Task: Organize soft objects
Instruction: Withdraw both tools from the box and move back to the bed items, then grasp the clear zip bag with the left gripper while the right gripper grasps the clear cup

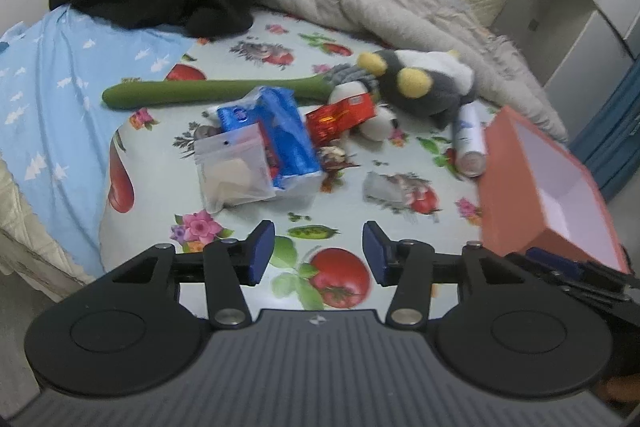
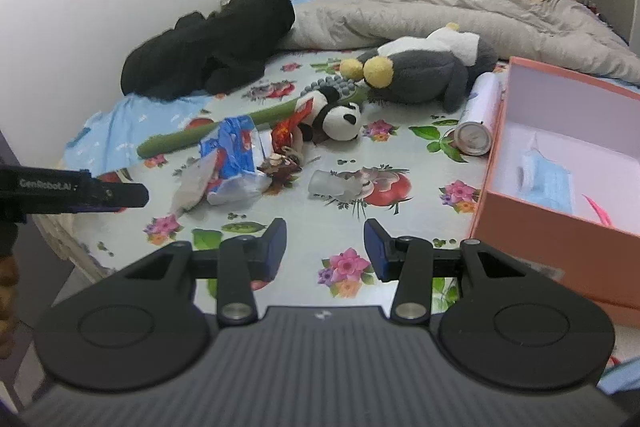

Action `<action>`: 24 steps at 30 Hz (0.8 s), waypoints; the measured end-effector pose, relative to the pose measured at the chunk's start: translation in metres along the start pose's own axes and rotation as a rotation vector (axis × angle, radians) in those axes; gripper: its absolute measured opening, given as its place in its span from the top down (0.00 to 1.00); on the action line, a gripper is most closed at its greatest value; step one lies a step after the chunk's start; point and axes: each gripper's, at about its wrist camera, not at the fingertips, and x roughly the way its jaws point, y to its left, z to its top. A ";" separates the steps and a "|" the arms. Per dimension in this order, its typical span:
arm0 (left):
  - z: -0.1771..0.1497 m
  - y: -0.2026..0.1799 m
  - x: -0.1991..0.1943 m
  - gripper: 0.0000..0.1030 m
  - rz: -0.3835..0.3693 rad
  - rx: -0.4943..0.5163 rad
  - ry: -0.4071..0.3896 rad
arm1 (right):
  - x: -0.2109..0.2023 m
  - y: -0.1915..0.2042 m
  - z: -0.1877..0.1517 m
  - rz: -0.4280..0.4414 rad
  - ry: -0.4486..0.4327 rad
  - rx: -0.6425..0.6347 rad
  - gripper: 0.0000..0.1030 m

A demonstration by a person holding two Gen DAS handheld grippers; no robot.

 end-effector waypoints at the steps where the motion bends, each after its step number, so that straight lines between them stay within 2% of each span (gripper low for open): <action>1: 0.000 0.001 0.007 0.43 0.010 -0.003 0.004 | 0.006 -0.002 0.002 0.002 0.008 -0.005 0.56; 5: 0.005 0.005 0.037 0.35 0.042 -0.005 0.010 | 0.033 -0.013 0.009 0.021 0.038 -0.028 0.56; 9: 0.012 0.009 0.064 0.33 0.085 0.013 -0.001 | 0.065 -0.022 0.015 0.034 0.075 -0.056 0.55; 12: 0.019 0.012 0.081 0.32 0.116 0.035 -0.014 | 0.089 -0.026 0.020 0.048 0.090 -0.061 0.41; 13: 0.021 0.012 0.086 0.32 0.127 0.042 -0.021 | 0.096 -0.026 0.021 0.050 0.089 -0.065 0.40; 16: 0.024 0.015 0.100 0.31 0.140 0.049 -0.029 | 0.116 -0.027 0.026 0.057 0.091 -0.084 0.40; 19: 0.025 0.023 0.115 0.24 0.132 0.023 -0.029 | 0.137 -0.028 0.030 0.056 0.095 -0.100 0.40; 24: 0.025 0.032 0.131 0.20 0.137 -0.009 -0.037 | 0.162 -0.031 0.037 0.062 0.088 -0.112 0.40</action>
